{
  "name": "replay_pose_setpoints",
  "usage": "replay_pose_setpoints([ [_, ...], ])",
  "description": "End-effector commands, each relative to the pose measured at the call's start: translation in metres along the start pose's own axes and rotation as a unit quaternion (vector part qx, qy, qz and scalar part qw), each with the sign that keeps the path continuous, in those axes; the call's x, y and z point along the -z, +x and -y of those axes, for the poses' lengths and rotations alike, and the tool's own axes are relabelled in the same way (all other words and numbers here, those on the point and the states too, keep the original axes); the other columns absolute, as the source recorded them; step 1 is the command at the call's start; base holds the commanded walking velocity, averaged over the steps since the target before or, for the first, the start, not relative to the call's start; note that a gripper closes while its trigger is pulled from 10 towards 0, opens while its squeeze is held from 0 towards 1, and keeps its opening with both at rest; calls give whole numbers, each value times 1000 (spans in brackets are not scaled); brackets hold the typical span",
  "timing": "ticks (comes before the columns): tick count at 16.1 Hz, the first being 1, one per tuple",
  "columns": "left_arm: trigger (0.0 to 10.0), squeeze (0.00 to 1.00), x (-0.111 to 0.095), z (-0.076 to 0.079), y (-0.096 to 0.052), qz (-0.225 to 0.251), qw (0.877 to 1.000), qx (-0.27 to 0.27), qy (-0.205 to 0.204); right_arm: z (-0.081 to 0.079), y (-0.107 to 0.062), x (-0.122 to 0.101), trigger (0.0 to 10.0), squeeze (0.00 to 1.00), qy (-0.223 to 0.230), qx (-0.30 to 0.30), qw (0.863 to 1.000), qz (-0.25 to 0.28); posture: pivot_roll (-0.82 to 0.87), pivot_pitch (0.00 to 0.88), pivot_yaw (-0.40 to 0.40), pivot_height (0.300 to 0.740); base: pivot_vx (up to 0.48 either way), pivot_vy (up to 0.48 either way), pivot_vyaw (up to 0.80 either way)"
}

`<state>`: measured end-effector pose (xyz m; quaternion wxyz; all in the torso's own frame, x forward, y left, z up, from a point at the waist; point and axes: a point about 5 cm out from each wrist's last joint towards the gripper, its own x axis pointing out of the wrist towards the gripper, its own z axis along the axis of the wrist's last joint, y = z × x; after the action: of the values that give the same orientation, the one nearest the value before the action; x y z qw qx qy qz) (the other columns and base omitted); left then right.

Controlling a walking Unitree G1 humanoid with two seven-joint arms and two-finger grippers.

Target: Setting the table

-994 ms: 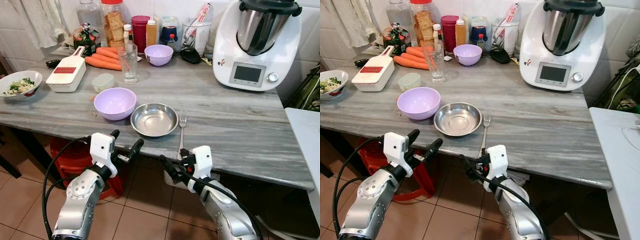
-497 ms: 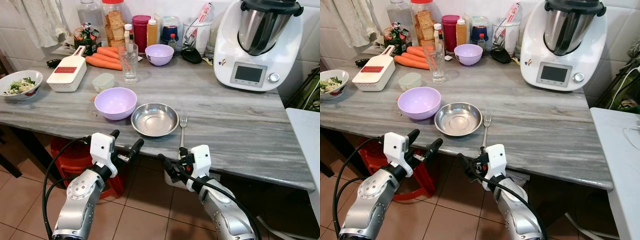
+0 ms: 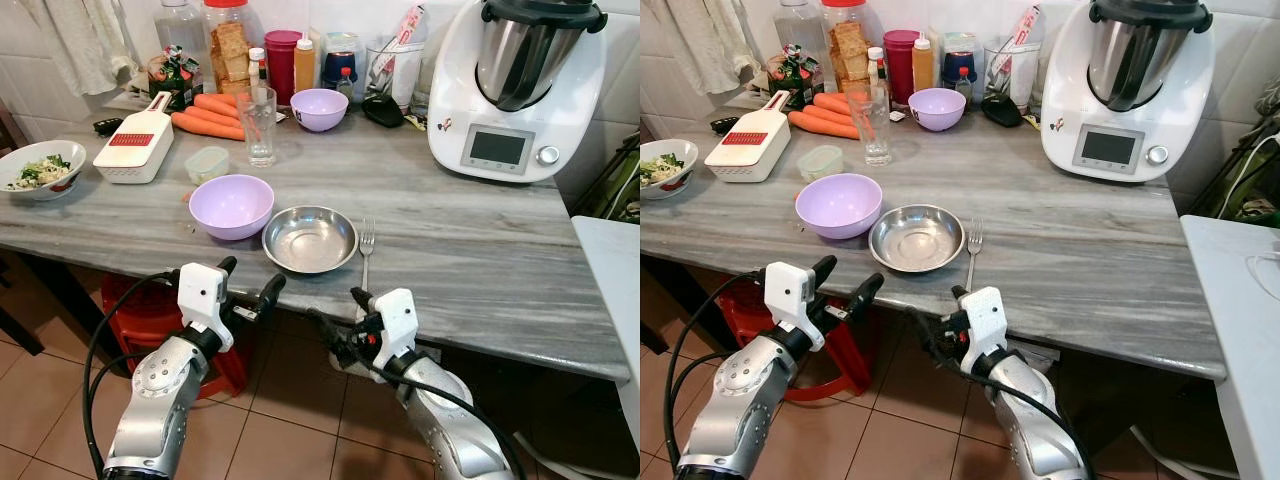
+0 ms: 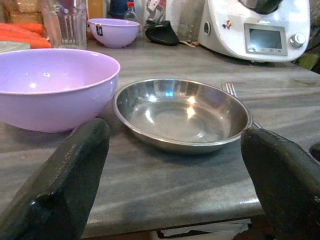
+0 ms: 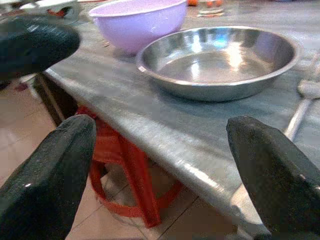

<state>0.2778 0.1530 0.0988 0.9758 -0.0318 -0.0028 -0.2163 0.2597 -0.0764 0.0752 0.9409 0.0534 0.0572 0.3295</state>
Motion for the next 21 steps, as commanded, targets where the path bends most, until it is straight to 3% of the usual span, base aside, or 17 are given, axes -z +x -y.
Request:
replay_pose_setpoints([
  [1,10000,0,-3,-2,1,4,1000,-4,7,-3,-1,-1,10000,0,-5,-13,1000,-1,53,0,13,740,0,0,0],
  [9,10000,0,1,-6,-5,-8,1000,-2,10,-2,-24,13,10000,0,2,-91,995,-50,50,0,13,740,0,0,0],
  [21,10000,0,3,-5,-7,-17,1000,8,9,4,-33,15,10000,0,-9,-67,996,-60,47,0,21,740,0,0,0],
])
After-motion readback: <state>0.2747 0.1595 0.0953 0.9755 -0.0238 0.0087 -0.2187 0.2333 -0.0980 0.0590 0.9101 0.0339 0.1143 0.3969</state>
